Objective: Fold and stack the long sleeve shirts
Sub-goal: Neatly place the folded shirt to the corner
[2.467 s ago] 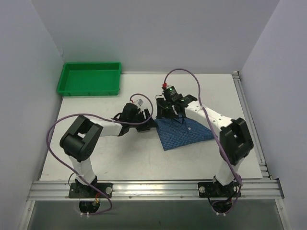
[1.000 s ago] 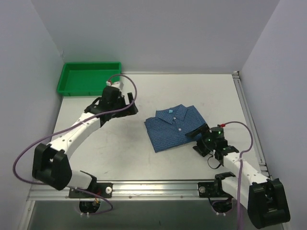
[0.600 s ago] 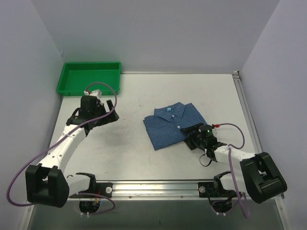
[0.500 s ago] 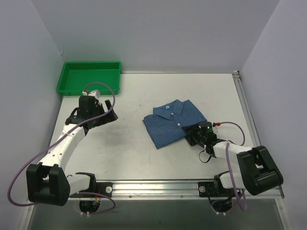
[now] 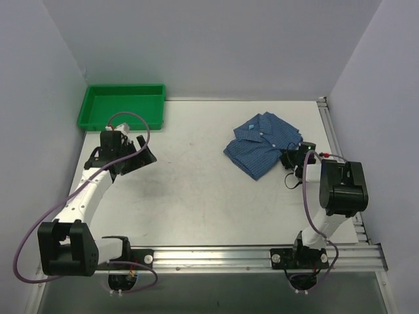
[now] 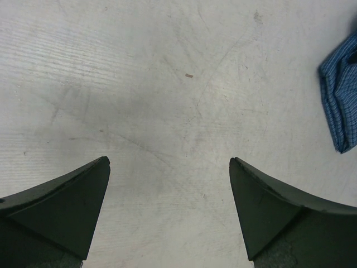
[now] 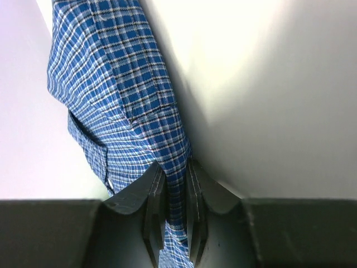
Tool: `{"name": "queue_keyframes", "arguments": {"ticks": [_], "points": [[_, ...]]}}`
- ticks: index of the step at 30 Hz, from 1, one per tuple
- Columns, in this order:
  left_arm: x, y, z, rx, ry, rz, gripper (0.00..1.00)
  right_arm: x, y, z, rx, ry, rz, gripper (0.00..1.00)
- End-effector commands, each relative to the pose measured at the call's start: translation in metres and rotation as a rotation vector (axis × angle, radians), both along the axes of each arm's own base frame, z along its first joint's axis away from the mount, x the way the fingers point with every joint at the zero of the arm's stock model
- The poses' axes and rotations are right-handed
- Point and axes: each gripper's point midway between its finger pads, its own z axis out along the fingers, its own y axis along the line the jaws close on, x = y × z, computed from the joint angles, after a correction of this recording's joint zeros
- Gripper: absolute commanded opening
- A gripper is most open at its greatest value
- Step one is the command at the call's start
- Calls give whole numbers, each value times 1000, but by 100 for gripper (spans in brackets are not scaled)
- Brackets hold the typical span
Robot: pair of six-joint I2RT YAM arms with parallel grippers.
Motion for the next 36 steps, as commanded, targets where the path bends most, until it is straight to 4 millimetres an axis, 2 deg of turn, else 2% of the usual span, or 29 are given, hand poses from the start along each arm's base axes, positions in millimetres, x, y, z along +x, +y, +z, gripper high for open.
{"name": "queue_keyframes", "arguments": {"ticks": [1,2,3,4,5,7,8,9,10,11,12,15,17,18,19,20,22,23,25,27,28,29,30,31,32,33,34,35,36], "points": [[10,1,6,-12,-30,-13,97,32,-50,9,1,-70,-153,5],[10,2,4,-14,-21,-10,97,36,-60,10,6,-78,-179,3],[10,3,3,-16,-15,-8,97,41,-79,14,4,-100,-224,0],[10,4,2,-19,-10,-6,97,44,-89,11,4,-100,-262,0],[11,3,0,-27,-4,-10,97,53,-99,20,-2,-126,-286,0],[12,4,-1,-36,5,-8,97,59,-119,20,-10,-130,-339,0],[12,2,-4,-42,12,-13,97,66,-132,28,-16,-151,-393,0],[12,2,-5,-45,17,-14,98,69,-138,29,-17,-154,-418,0],[13,11,-6,-48,20,13,98,71,-144,24,-21,-148,-443,0],[13,11,-7,-51,26,12,97,81,-151,31,-10,-172,-481,0],[14,12,-8,-52,29,18,97,85,-154,24,-3,-165,-500,0],[14,13,-10,-53,37,19,97,104,-165,35,8,-215,-583,0],[14,12,-12,-55,42,17,97,115,-159,28,-5,-195,-576,4],[14,13,-12,-54,41,19,97,136,-155,45,-8,-231,-541,8],[14,13,-13,-55,44,20,98,144,-143,38,-7,-214,-503,11],[14,14,-12,-55,41,20,97,150,-137,41,-9,-214,-478,20],[15,14,-10,-56,33,22,98,160,-125,50,-23,-229,-418,32],[15,14,-9,-56,32,22,98,162,-116,51,-24,-224,-385,43],[14,13,-8,-60,27,16,97,168,-99,58,-27,-231,-282,53],[15,12,-4,-65,9,10,97,164,-81,55,-11,-219,-216,63],[14,11,-3,-70,6,7,97,160,-72,63,0,-232,-172,66],[14,10,0,-72,-4,6,97,150,-65,54,6,-213,-148,70],[15,10,3,-73,-16,5,97,143,-60,55,9,-209,-125,71],[14,10,6,-70,-31,4,97,137,-58,73,3,-239,-106,73],[14,11,8,-70,-41,5,97,118,-52,61,-20,-200,-61,77],[14,10,11,-68,-54,0,97,108,-54,64,-32,-193,-45,79],[14,10,17,-63,-77,-2,98,97,-53,89,-61,-223,-20,81],[15,11,22,-45,-96,2,97,77,-48,80,-100,-147,52,85],[13,11,25,-33,-104,-1,97,63,-51,103,-140,-146,82,88]]}}
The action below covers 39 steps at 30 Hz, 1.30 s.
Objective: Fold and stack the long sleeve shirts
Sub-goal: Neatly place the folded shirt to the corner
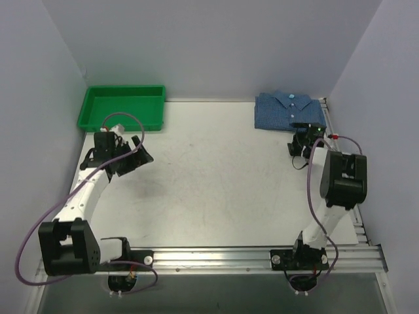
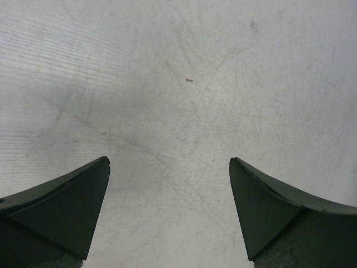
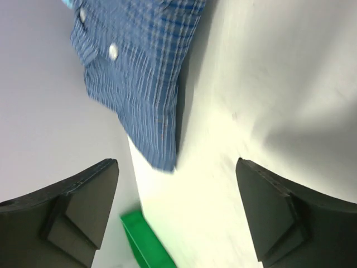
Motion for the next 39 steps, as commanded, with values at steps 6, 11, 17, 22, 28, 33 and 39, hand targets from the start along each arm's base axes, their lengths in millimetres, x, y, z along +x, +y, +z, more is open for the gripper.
{"name": "queue_keyframes", "arguments": {"ticks": [6,11,17,22,28,33,39], "points": [[-18,-2,84,30,-223,-13,97,-144,-7,120,-488,245,387,96],[-68,14,132,122,-280,28,98,-238,-1,174,-692,293,523,98],[-132,27,188,233,-419,50,98,-341,-11,216,-976,249,419,99],[-180,65,199,368,-469,194,98,-390,-2,224,-1089,99,392,100],[-200,62,156,329,-427,172,97,-423,-12,233,-1181,-30,315,100],[-208,58,149,277,-471,159,97,-439,-16,236,-1198,-93,257,100],[-210,58,161,236,-528,174,97,-443,-17,236,-1197,-115,240,100]]}}
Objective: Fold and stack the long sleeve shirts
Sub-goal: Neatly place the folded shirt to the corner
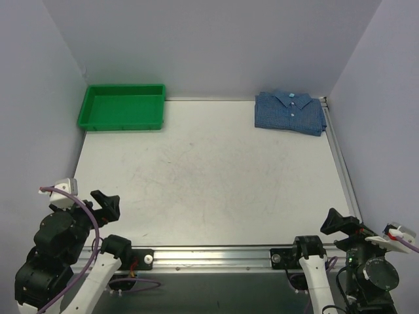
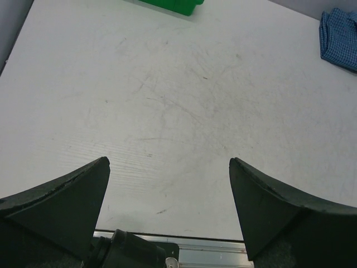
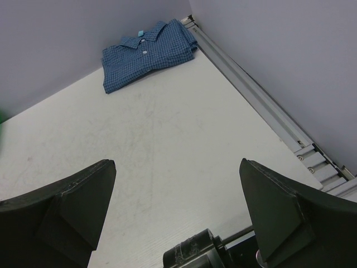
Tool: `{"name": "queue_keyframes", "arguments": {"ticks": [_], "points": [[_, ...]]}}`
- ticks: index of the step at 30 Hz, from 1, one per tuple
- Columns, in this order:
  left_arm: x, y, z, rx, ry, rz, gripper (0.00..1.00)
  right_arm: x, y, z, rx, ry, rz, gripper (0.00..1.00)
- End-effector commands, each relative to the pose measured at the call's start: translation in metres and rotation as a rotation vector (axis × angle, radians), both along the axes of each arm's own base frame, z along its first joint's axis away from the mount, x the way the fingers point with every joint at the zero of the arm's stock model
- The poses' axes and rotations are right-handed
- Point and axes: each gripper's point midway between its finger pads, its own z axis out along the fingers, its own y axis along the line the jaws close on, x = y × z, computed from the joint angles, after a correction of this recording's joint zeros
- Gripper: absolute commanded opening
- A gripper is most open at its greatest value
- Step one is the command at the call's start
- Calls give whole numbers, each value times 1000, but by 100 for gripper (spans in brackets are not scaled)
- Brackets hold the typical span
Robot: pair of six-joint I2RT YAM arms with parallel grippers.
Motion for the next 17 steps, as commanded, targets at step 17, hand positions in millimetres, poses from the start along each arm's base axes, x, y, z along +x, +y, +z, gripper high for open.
{"name": "queue_keyframes", "arguments": {"ticks": [17], "points": [[3,23,35,-117,-235,152,97,-1,-9,-4,-51,8,-32,99]]}}
